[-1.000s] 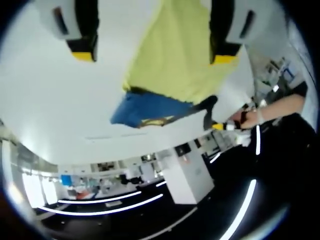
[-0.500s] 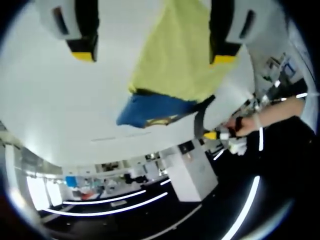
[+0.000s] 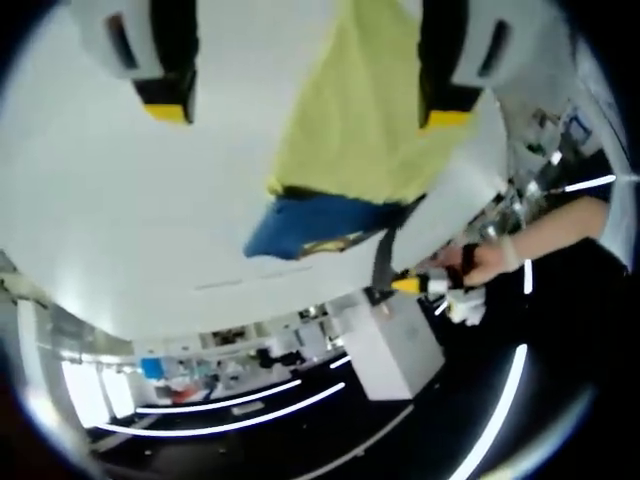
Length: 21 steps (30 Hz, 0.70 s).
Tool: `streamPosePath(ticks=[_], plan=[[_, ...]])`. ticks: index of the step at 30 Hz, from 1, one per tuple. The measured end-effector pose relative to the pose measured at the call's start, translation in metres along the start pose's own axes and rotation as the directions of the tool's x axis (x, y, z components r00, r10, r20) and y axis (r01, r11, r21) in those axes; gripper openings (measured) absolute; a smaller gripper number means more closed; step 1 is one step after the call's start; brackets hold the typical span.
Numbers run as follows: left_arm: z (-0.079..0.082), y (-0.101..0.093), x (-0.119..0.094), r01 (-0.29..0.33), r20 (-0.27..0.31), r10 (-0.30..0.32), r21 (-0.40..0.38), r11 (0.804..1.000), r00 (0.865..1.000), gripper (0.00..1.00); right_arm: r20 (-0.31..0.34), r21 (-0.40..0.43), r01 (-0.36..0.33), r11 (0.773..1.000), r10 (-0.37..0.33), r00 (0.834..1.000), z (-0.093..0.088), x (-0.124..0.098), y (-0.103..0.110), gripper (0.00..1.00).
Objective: Fold the garment on the visible template until the final outline fits inside the template.
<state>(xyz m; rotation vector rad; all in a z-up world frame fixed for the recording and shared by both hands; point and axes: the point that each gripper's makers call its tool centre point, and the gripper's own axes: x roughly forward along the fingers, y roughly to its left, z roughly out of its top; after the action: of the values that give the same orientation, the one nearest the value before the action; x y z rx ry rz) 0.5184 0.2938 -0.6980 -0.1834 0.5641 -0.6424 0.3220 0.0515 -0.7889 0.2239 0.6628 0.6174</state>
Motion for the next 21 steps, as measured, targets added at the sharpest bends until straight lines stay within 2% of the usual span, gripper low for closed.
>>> streamPosePath(ticks=[3, 7, 14, 21], plan=[[0.000, -0.012, 0.012, 0.017, -0.009, -0.017, 0.023, 1.000, 1.000, 0.00, -0.002, 0.004, 0.001, 1.000, -0.001, 1.000, -0.001, 0.000, -0.001, 0.92], [-0.003, -0.027, 0.027, 0.047, -0.012, -0.047, 0.017, 0.999, 0.999, 0.00, 0.001, 0.010, 0.002, 1.000, -0.002, 1.000, -0.001, 0.000, -0.002, 0.92], [-0.021, -0.056, 0.056, 0.092, -0.043, -0.092, -0.002, 0.996, 0.995, 0.00, 0.002, 0.017, 0.010, 1.000, -0.010, 1.000, -0.002, 0.000, -0.008, 0.92], [-0.032, -0.085, 0.075, 0.143, -0.068, -0.143, 0.003, 0.990, 0.987, 0.00, 0.007, 0.034, 0.020, 0.999, -0.020, 1.000, -0.005, -0.003, -0.014, 0.92]])
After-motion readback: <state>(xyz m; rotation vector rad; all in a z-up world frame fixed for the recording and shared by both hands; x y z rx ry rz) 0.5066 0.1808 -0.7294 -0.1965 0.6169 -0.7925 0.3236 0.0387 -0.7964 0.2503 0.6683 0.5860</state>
